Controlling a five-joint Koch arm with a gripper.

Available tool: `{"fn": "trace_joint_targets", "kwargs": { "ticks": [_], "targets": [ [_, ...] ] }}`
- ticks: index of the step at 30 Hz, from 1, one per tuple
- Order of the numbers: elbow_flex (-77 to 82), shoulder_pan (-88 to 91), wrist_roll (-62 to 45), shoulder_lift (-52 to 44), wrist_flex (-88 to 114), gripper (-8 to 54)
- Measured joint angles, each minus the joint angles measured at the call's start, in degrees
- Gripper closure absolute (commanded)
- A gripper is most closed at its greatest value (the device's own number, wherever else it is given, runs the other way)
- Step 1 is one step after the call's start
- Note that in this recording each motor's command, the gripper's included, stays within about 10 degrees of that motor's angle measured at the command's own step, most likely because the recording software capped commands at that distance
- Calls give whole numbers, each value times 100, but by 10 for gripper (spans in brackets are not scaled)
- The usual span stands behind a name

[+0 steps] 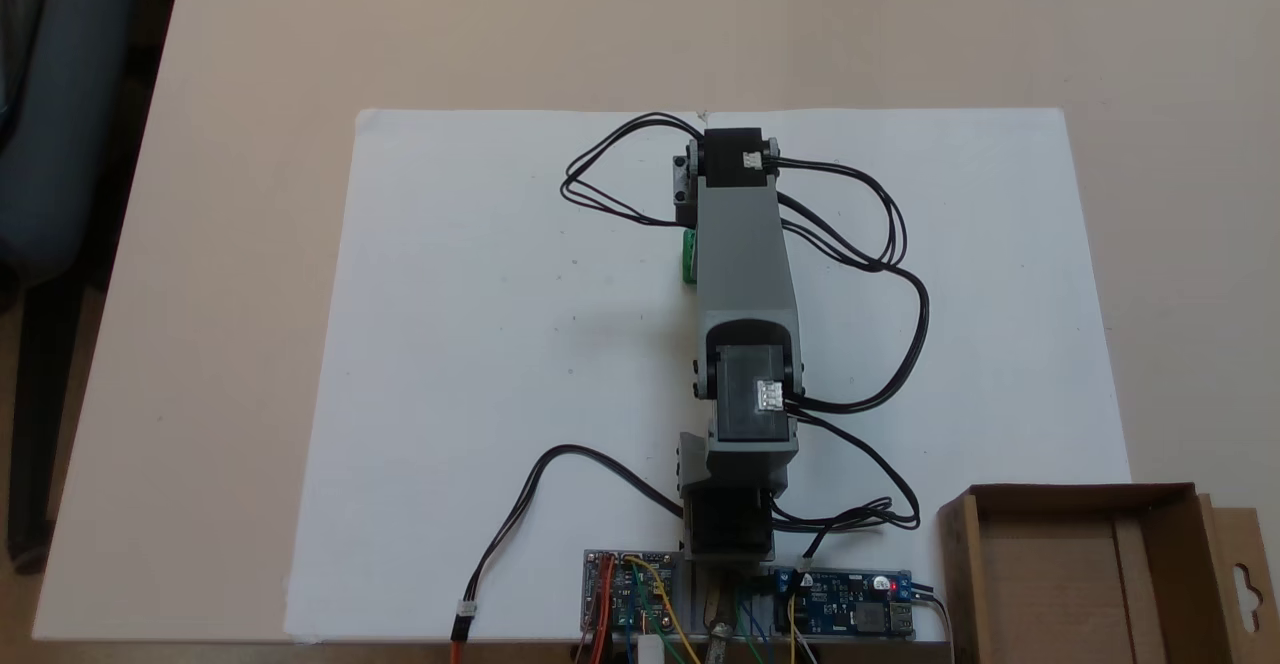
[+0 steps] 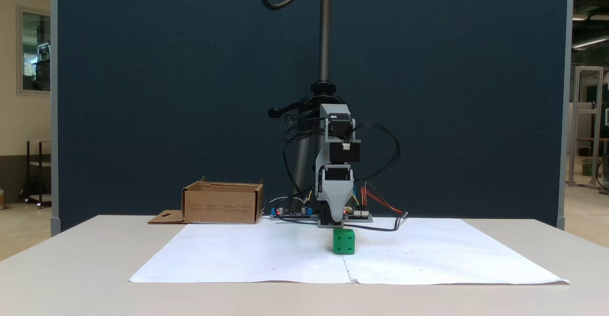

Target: Grasp a green dice and put it in the bin.

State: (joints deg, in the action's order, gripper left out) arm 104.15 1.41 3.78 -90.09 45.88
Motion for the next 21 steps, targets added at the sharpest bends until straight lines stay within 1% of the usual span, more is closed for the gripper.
{"fn": "trace_joint_targets", "kwargs": {
  "ticks": [8,21],
  "targets": [
    [105,70,9,176,-44,16],
    [413,97,237,598,-817,25]
  ]
}}
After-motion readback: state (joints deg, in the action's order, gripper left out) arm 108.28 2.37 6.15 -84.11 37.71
